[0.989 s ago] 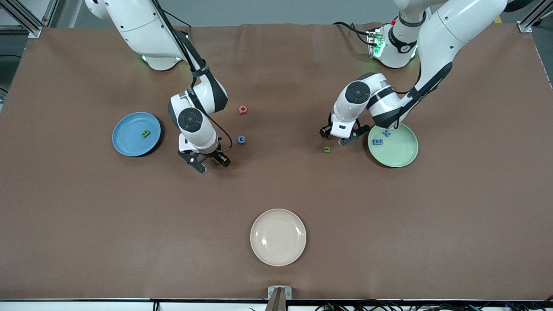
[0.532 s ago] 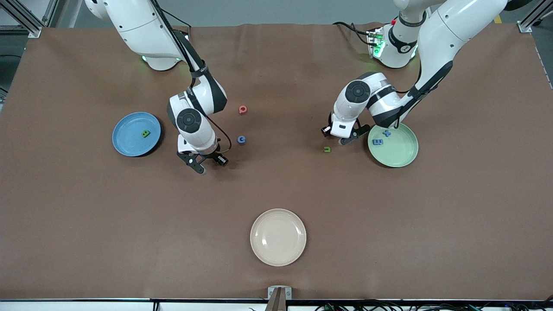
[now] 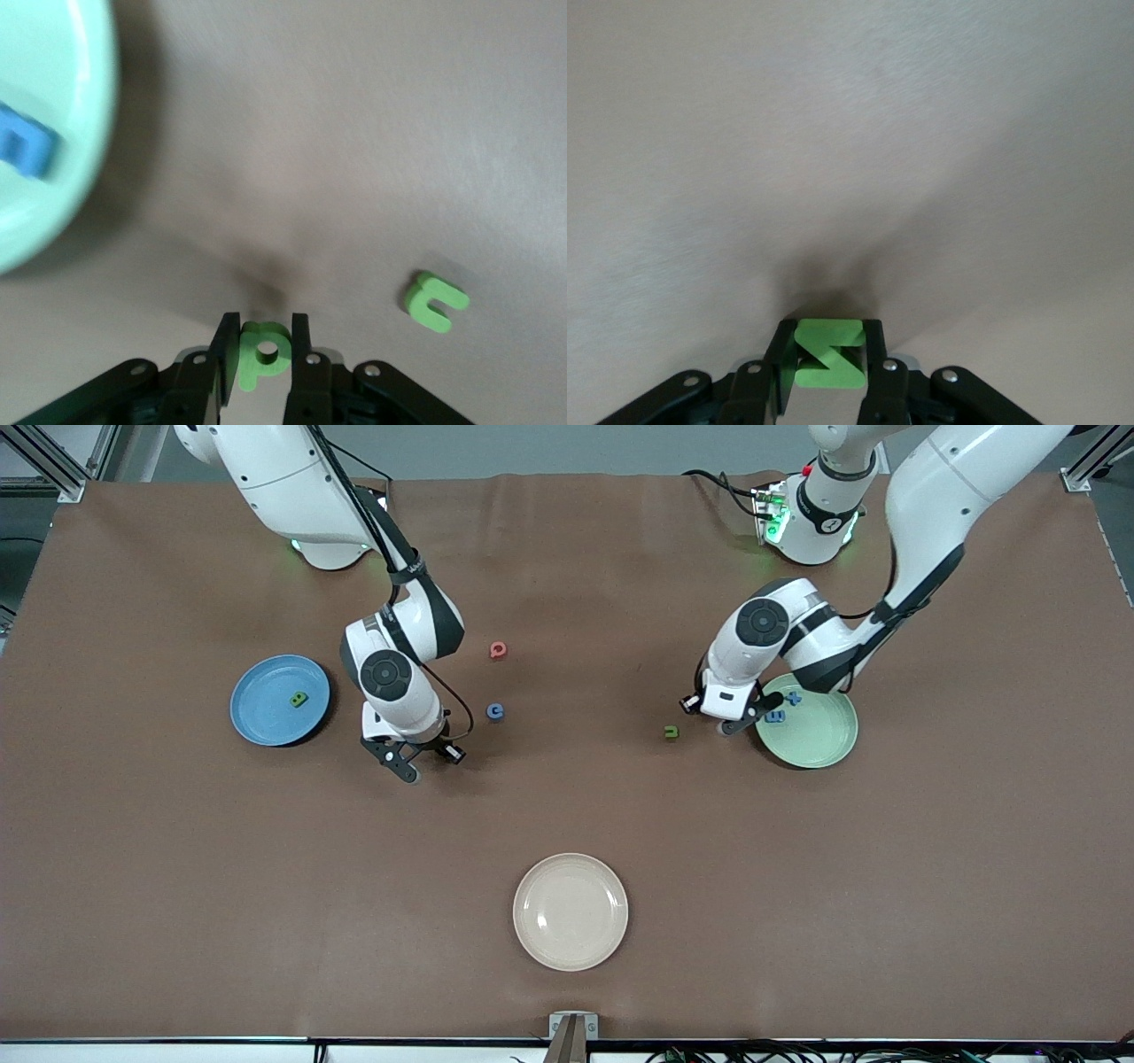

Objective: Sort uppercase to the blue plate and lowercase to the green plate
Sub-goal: 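Carry the p to the green plate while the right gripper carries the S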

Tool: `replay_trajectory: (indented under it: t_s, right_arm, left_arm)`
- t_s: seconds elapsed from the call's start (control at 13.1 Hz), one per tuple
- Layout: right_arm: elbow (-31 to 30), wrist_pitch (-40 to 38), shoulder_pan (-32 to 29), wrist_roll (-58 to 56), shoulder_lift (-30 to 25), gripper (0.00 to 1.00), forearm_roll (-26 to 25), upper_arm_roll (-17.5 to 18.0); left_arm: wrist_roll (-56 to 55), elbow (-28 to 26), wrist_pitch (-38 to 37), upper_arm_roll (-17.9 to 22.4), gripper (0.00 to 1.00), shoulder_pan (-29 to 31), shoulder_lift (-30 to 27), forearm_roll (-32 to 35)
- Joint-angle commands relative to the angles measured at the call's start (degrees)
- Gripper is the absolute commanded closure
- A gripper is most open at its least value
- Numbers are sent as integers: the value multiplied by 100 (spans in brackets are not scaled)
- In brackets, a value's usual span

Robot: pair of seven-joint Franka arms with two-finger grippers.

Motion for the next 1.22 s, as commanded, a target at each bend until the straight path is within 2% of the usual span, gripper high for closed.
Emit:
replay_trajectory:
  t_s: [0.0, 0.23, 0.53, 0.76, 1.14]
  right_arm:
    - [-80, -804, -514, -641, -520, 99, -30, 52]
    - [-404, -1246, -1032, -1510, -1021, 99, -39, 43]
    - [-1098, -1273, -1894, -3109, -1733, 99, -39, 43]
    - [-1538, -1255, -2396, -3893, -2032, 99, -74, 34]
    - [-2215, -1176, -2949, -4421, -2489, 99, -688, 34]
  left_arm:
    - [753, 57, -742, -888, 87, 1130, -126, 40]
    - [1772, 4, -998, -1189, 87, 1914, -143, 31]
    - [2671, -224, -1104, -1190, 87, 2557, -161, 258]
    - [2681, -312, -1052, -1094, 87, 2944, 128, 1021]
    - [2681, -461, -718, -637, 87, 3024, 383, 1735]
